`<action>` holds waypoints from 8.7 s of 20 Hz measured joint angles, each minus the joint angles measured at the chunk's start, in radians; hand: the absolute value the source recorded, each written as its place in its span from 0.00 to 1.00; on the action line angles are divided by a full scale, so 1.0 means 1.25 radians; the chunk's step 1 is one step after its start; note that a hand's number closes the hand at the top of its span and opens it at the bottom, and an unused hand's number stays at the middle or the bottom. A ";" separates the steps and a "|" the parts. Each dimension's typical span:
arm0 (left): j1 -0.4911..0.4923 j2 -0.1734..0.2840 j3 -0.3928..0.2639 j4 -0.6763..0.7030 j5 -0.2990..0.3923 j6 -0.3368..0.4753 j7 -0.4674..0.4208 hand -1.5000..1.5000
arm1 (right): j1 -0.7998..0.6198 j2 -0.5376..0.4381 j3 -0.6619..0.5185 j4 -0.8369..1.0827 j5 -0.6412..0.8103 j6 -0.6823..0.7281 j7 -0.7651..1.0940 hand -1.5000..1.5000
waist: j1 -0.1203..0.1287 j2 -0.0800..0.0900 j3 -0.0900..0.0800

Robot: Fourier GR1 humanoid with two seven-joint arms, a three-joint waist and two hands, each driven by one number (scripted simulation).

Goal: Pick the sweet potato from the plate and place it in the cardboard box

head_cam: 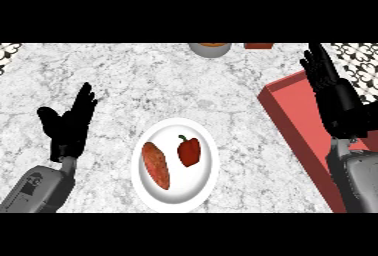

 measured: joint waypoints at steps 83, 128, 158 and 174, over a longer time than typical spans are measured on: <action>0.011 -0.068 0.137 -0.145 -0.344 -0.415 -0.095 0.50 | -0.322 0.244 0.701 0.309 0.667 0.380 0.190 0.00 | 0.026 -0.011 0.025; 0.045 -0.106 0.218 -0.160 -0.389 -0.469 -0.100 0.50 | -0.449 0.094 0.494 0.361 0.762 -0.047 0.496 1.00 | 0.001 -0.020 0.025; 0.044 -0.121 0.233 -0.184 -0.396 -0.498 -0.086 0.50 | -0.175 -0.289 0.015 0.262 0.571 0.176 0.463 1.00 | 0.013 -0.011 0.026; 0.044 -0.130 0.244 -0.176 -0.406 -0.507 -0.090 0.50 | -0.110 -0.288 -0.155 0.287 0.385 0.240 0.177 0.00 | 0.010 -0.014 0.027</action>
